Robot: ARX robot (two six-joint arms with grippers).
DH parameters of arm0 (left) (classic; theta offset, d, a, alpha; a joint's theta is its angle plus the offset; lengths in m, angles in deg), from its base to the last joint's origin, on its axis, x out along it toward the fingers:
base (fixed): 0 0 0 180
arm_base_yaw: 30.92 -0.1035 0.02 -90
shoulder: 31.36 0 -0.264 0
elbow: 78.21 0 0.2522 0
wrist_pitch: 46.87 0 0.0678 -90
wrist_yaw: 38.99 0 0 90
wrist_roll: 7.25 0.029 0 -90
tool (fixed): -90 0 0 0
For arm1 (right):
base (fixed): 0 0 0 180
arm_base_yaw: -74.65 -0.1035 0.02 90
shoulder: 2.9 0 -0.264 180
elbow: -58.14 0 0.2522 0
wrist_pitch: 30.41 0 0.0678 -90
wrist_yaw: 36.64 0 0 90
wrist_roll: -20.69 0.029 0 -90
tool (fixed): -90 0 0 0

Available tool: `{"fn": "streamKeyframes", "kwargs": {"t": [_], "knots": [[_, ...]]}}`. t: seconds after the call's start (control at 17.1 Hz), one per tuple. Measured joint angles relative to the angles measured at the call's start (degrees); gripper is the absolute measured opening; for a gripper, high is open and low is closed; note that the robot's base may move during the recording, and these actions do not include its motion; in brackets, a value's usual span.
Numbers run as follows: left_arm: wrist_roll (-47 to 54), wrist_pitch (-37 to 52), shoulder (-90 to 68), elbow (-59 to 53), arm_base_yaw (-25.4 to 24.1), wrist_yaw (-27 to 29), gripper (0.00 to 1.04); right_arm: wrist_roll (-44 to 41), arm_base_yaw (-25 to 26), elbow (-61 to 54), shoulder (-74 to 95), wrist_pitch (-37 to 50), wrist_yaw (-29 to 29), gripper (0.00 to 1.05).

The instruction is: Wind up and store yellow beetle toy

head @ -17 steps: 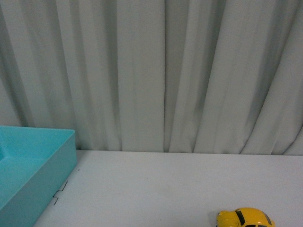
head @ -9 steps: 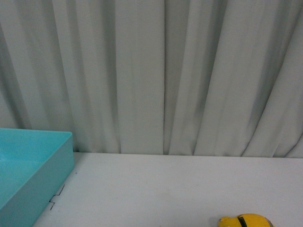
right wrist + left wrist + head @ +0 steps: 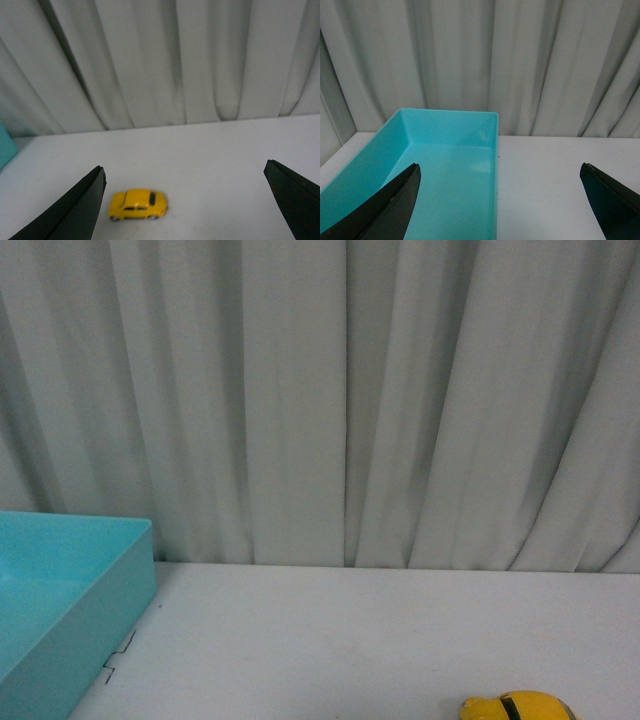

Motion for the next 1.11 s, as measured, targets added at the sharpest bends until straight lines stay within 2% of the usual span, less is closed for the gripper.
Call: {"fn": "streamKeyframes", "kwargs": {"t": [0.06, 0.12, 0.23, 0.35, 0.47, 0.58, 0.82, 0.88, 0.93, 1.11], "knots": [[0.00, 0.00, 0.00, 0.00, 0.00, 0.00, 0.98, -1.29, 4.44, 3.17, 12.96, 11.67, 3.50, 0.98], [0.00, -0.04, 0.00, 0.00, 0.00, 0.11, 0.98, -2.51, 5.62, 6.40, 23.80, 21.40, 5.11, 0.98], [0.00, 0.00, 0.00, 0.00, 0.00, -0.02, 0.98, -3.78, 3.54, 13.07, 44.81, 38.58, 6.93, 0.98], [0.00, -0.04, 0.00, 0.00, 0.00, -0.02, 0.98, -5.38, -0.26, 22.01, 61.37, 47.74, 9.29, 0.98], [0.00, -0.02, 0.00, 0.00, 0.00, -0.02, 0.98, -10.36, -3.91, 29.99, 72.54, 43.08, 15.74, 0.98], [0.00, -0.02, 0.00, 0.00, 0.00, -0.02, 0.98, -19.63, -6.69, 36.59, 78.27, 31.87, 23.65, 0.98], [0.00, -0.02, 0.00, 0.00, 0.00, -0.02, 0.98, -25.14, -7.82, 40.04, 79.69, 26.08, 26.73, 0.98], [0.00, -0.02, 0.00, 0.00, 0.00, -0.02, 0.98, -29.38, -8.50, 42.40, 80.48, 20.92, 28.70, 0.98], [0.00, -0.02, 0.00, 0.00, 0.00, -0.02, 0.98, -40.50, -9.53, 47.01, 82.71, 6.40, 31.85, 0.98], [0.00, -0.02, 0.00, 0.00, 0.00, -0.02, 0.98, -64.17, -10.82, 57.00, 87.97, -21.53, 30.58, 0.98]]}}
